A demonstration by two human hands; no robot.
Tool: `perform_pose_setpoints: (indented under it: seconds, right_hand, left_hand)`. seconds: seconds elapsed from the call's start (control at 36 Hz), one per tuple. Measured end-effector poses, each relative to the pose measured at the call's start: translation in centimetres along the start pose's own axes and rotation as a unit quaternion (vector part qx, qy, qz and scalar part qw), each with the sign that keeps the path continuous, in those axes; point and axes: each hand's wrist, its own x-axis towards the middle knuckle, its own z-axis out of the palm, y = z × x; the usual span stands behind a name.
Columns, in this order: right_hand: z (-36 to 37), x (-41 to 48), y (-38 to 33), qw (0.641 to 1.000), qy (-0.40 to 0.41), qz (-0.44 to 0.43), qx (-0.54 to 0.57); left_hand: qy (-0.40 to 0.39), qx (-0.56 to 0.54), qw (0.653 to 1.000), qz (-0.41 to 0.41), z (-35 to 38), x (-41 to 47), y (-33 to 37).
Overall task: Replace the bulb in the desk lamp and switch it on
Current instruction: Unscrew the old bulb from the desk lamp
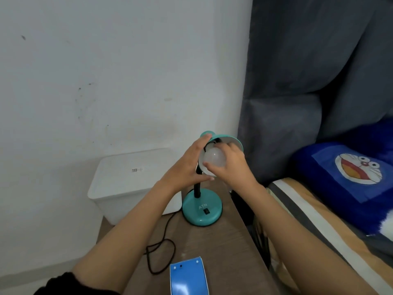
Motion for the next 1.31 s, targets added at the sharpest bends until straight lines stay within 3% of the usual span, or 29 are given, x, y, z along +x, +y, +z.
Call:
perform_pose_setpoints:
  seconds: [0.14, 0.25, 0.36, 0.47, 0.56, 0.67, 0.75, 0.81, 0.92, 1.03, 1.08, 1.19, 1.25, 1.31]
  right_hand:
    - [-0.3, 0.2, 0.7, 0.994, -0.055, -0.050, -0.084]
    - [0.1, -0.2, 0.6, 0.996, -0.020, -0.065, -0.059]
    - [1.0, -0.1, 0.2, 0.994, 0.021, 0.043, 0.095]
    - [1.0, 0.4, -0.4, 0.954, -0.001, 0.197, 0.227]
    - [0.8, 0.5, -0.5, 0.971, 0.010, 0.164, 0.177]
    - [1.1, 0.2, -0.4, 0.997, -0.003, 0.082, 0.010]
    - [1.0, -0.3, 0.0, 0.991, 0.009, -0.012, -0.136]
    - [1.0, -0.4, 0.2, 0.985, 0.015, -0.039, -0.169]
    - [1.4, -0.4, 0.1, 0.999, 0.036, 0.030, 0.003]
    - [1.5, -0.1, -0.8, 0.968, 0.039, 0.158, 0.189]
    - [1.5, 0.1, -1.1, 0.971, 0.037, 0.157, 0.174]
    - [1.6, -0.4, -0.5, 0.998, 0.028, 0.023, -0.054]
    - [1.8, -0.6, -0.3, 0.998, 0.043, 0.013, -0.039]
    - [2.0, -0.7, -0.6, 0.994, 0.041, 0.069, 0.071]
  left_hand:
    - [0.006, -0.003, 1.000, 0.006, 0.1, 0.1, 0.1]
    - [0.002, -0.005, 1.000, 0.012, 0.2, 0.3, 0.2]
    - [-0.020, 0.016, 0.999, 0.031, -0.1, 1.0, 0.2]
    - [-0.031, 0.042, 0.998, 0.044, -0.5, 1.5, 0.3]
    - [-0.021, 0.047, 0.997, 0.056, -0.5, 1.4, 0.2]
    - [-0.005, 0.048, 0.996, 0.081, -0.5, 1.3, 0.0]
    - [0.003, 0.039, 0.995, 0.088, -0.6, 1.1, 0.2]
    - [0.005, 0.036, 0.995, 0.089, -0.6, 1.0, 0.2]
    - [0.006, 0.029, 0.996, 0.087, -0.6, 0.9, 0.1]
    - [0.005, 0.028, 0.996, 0.087, -0.6, 0.7, 0.1]
    - [0.005, 0.025, 0.996, 0.088, -0.6, 0.7, 0.1]
    - [0.013, 0.015, 0.996, 0.086, -0.5, 0.6, 0.2]
    - [0.017, 0.011, 0.996, 0.083, -0.3, 0.6, 0.1]
    - [0.017, 0.009, 0.997, 0.079, -0.2, 0.6, 0.0]
